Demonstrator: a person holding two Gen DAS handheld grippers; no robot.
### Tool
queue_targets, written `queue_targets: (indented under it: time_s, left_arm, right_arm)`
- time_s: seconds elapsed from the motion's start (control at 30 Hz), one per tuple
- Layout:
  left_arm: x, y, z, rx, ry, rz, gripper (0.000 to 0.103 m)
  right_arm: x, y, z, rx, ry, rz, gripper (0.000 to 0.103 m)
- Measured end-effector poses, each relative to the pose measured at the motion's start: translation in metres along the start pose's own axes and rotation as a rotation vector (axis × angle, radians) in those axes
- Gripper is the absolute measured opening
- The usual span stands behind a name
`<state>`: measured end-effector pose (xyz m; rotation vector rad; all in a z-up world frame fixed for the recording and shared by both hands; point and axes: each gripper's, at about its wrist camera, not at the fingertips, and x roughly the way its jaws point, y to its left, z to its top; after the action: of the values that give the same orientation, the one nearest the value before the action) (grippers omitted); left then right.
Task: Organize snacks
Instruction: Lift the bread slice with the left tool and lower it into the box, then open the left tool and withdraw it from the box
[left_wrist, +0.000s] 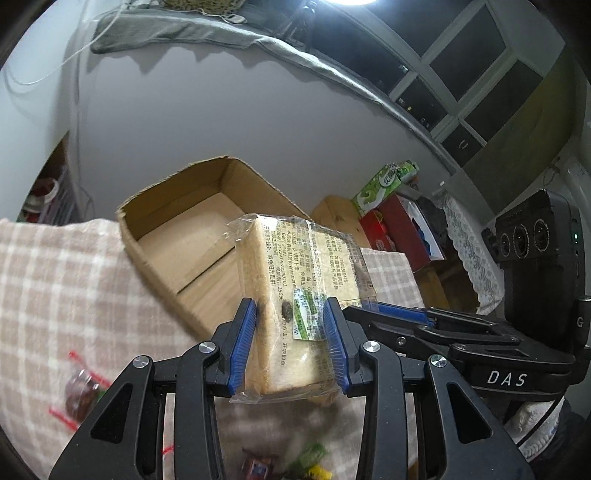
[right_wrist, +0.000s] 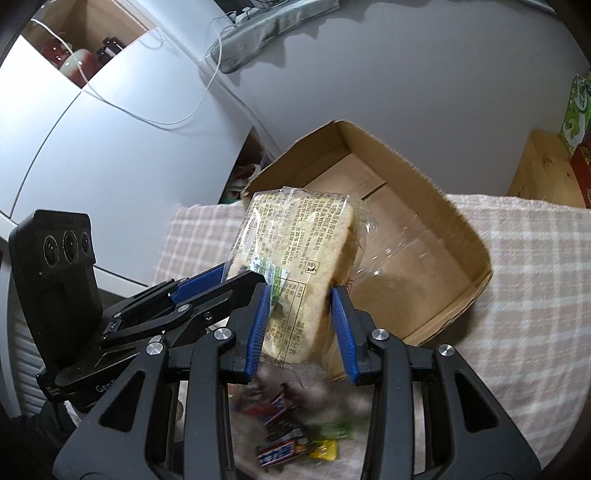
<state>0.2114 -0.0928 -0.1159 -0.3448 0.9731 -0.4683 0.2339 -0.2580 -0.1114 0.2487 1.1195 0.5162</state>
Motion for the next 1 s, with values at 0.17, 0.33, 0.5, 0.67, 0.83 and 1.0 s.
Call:
queue_targets:
  time_s: [0.17, 0.33, 0.5, 0.67, 0.83, 1.0]
  left_arm:
    - [0.02, -0.001, 0.005, 0.013, 0.029, 0.004, 0.035]
    - [0.04, 0.002, 0.005, 0.022, 0.079, 0.054, 0.035]
    - [0.04, 0.005, 0.0, 0.02, 0.083, 0.066, 0.034]
    - [0.027, 0.009, 0.0, 0.025, 0.063, 0.074, 0.034]
    - [0.005, 0.015, -0.002, 0.012, 0.035, 0.079, 0.034]
    - [-0.02, 0.023, -0.01, -0.003, 0.008, 0.101, 0.034]
  right_arm:
    - [0.008, -0.017, 0.007, 0.012, 0.006, -0.019, 0.037]
    - [0.022, -0.028, 0.01, 0.028, 0.03, -0.055, 0.037]
    - [0.027, -0.025, 0.011, 0.015, 0.037, -0.094, 0.037]
    - [0.024, -0.018, 0.009, -0.011, 0.034, -0.114, 0.037]
    - [0.014, -0.009, -0.002, -0.034, 0.025, -0.123, 0.037]
    - [0.004, 0.004, -0.018, -0.068, 0.018, -0.132, 0.037]
